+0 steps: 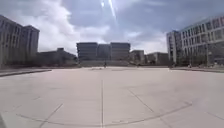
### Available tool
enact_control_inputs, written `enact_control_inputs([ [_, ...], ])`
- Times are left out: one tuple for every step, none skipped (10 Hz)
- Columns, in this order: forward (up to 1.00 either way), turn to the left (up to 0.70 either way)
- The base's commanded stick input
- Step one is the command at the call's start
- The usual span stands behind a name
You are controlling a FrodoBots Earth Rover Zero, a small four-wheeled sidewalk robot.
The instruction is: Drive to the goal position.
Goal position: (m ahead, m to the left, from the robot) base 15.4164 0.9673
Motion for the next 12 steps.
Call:
enact_control_inputs([
  [0.7, 0.0],
  [0.7, 0.0],
  [0.7, 0.0],
  [0.7, 0.0],
  [0.7, 0.0],
  [0.7, 0.0],
  [0.7, 0.0],
  [0.7, 0.0],
  [0.7, 0.0],
  [0.7, 0.0],
  [0.7, 0.0],
  [0.7, 0.0],
])
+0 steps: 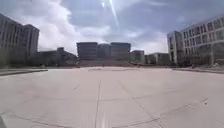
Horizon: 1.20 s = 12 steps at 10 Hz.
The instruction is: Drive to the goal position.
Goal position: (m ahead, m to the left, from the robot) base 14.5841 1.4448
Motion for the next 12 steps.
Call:
enact_control_inputs([
  [0.7, 0.0],
  [0.7, 0.0],
  [0.7, 0.0],
  [0.7, 0.0],
  [0.7, 0.0],
  [0.7, 0.0],
  [0.7, 0.0],
  [0.7, 0.0],
  [0.7, 0.0],
  [0.7, 0.0],
  [0.7, 0.0],
  [0.7, 0.0],
])
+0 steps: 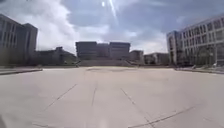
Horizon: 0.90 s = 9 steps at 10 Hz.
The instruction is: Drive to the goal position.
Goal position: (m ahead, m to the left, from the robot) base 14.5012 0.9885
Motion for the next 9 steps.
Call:
enact_control_inputs([
  [0.7, 0.0],
  [0.7, 0.0],
  [0.7, 0.0],
  [0.7, 0.0],
  [0.7, 0.0],
  [0.7, 0.0],
  [0.7, 0.0],
  [0.7, 0.0],
  [0.7, 0.0],
])
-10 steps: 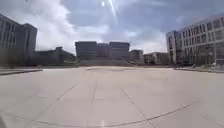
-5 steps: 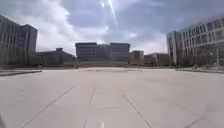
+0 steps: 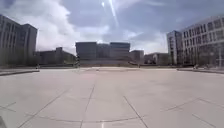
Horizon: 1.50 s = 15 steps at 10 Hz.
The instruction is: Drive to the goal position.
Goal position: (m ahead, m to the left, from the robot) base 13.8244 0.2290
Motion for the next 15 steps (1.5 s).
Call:
enact_control_inputs([
  [0.7, 0.0],
  [0.7, 0.0],
  [0.7, 0.0],
  [0.7, 0.0],
  [0.7, 0.0],
  [0.7, 0.0],
  [0.7, 0.0],
  [0.7, 0.0],
  [0.7, 0.0],
  [0.7, 0.0],
  [0.7, 0.0],
  [0.7, 0.0],
  [0.7, 0.0],
  [0.7, 0.0],
  [0.7, 0.0],
])
